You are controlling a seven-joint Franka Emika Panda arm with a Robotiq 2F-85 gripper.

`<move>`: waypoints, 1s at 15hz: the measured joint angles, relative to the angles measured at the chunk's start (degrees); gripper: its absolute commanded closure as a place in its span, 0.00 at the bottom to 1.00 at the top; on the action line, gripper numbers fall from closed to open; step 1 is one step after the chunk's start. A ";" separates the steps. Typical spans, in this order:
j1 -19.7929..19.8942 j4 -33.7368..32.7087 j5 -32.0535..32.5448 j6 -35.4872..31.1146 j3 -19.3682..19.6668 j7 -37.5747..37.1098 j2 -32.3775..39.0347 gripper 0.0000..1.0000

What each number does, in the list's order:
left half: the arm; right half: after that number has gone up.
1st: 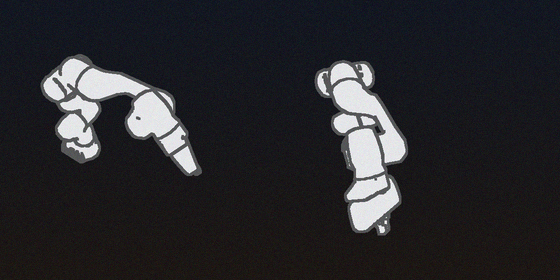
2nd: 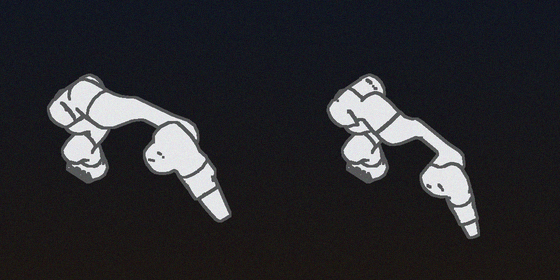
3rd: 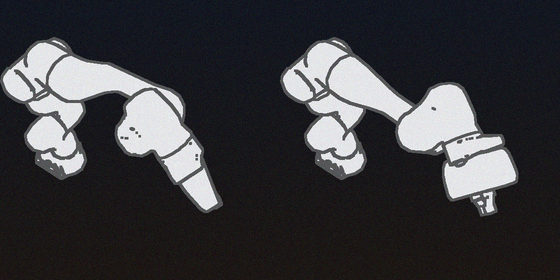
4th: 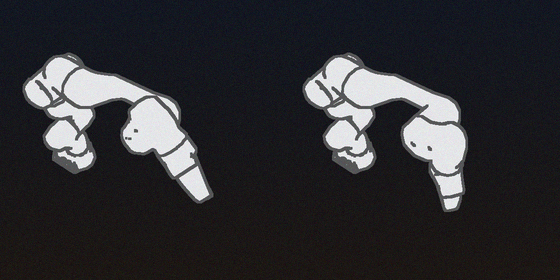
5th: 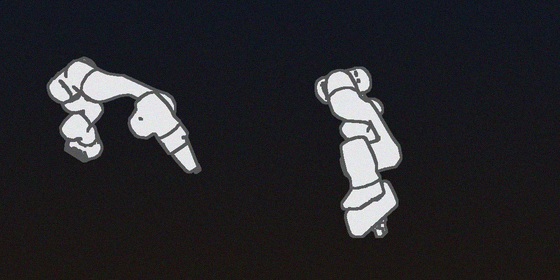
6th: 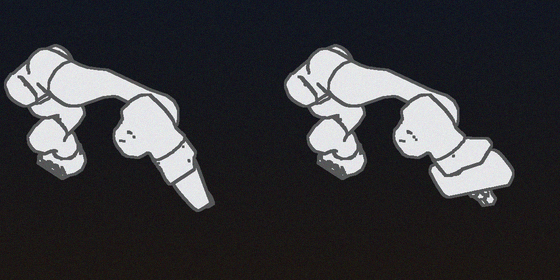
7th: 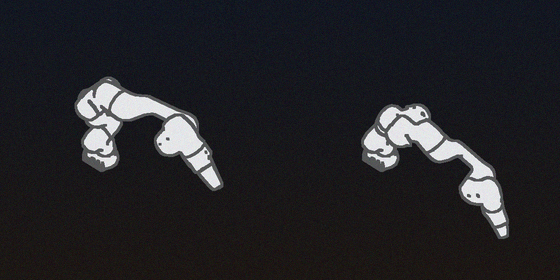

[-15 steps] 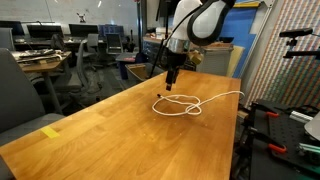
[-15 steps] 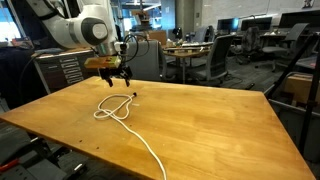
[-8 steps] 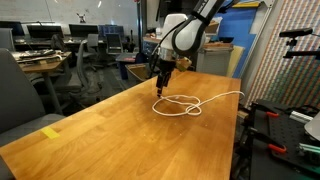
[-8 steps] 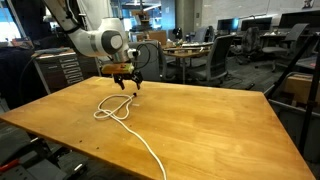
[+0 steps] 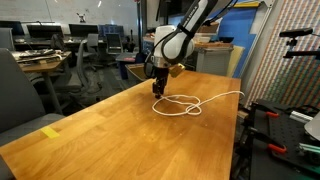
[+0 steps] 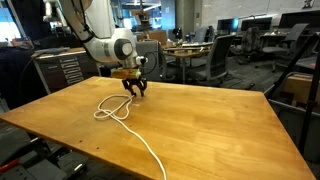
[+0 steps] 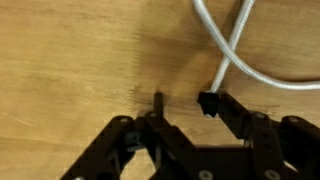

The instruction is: Tie a knot

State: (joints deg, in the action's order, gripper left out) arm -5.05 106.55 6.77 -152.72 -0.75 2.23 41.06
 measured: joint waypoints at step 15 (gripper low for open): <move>-12.68 10.42 15.00 -0.68 6.49 -12.80 -19.84 0.91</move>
State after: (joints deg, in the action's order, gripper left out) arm -17.74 116.97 21.77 -153.40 5.74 -10.57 21.23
